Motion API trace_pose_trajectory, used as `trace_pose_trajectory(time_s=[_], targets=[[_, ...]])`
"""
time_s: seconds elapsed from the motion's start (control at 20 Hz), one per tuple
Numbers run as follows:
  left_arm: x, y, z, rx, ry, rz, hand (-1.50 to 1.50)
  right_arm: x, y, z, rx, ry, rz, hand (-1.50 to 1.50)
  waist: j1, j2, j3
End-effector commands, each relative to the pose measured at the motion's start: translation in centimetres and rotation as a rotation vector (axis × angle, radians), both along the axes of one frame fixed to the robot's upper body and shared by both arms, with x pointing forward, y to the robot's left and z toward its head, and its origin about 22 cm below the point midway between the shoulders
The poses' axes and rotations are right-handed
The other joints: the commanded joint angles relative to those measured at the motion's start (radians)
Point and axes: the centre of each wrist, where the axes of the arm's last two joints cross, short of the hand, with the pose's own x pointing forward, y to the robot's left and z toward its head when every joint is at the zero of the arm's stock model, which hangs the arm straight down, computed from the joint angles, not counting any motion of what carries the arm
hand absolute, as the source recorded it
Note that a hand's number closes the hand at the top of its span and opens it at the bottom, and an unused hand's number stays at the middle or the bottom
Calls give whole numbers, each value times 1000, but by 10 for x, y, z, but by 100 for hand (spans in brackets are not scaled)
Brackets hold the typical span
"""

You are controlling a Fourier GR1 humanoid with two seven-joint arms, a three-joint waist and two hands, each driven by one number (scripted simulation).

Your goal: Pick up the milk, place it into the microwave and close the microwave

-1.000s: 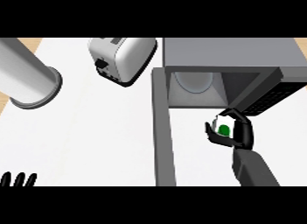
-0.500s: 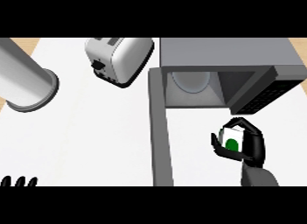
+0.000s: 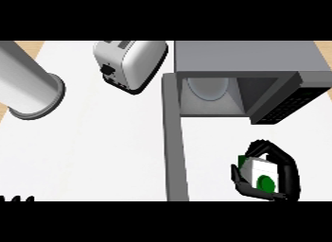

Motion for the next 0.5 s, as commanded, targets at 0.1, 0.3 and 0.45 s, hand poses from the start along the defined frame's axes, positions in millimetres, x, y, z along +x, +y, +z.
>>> trace_pose_trajectory(time_s=[0.1, 0.3, 0.45], targets=[[0, 2, -7, 4, -16, 10, -150, -11, 20, 34, 106, -34, 61, 150, 5, 3, 1], [2, 3, -10, 5, 21, 3, -150, 15, 59, 34, 11, -43, 12, 150, 12, 5, 1], [-8, 7, -1, -1, 0, 27, -150, 31, 54, 37, -32, -8, -6, 150, 13, 5, 1]])
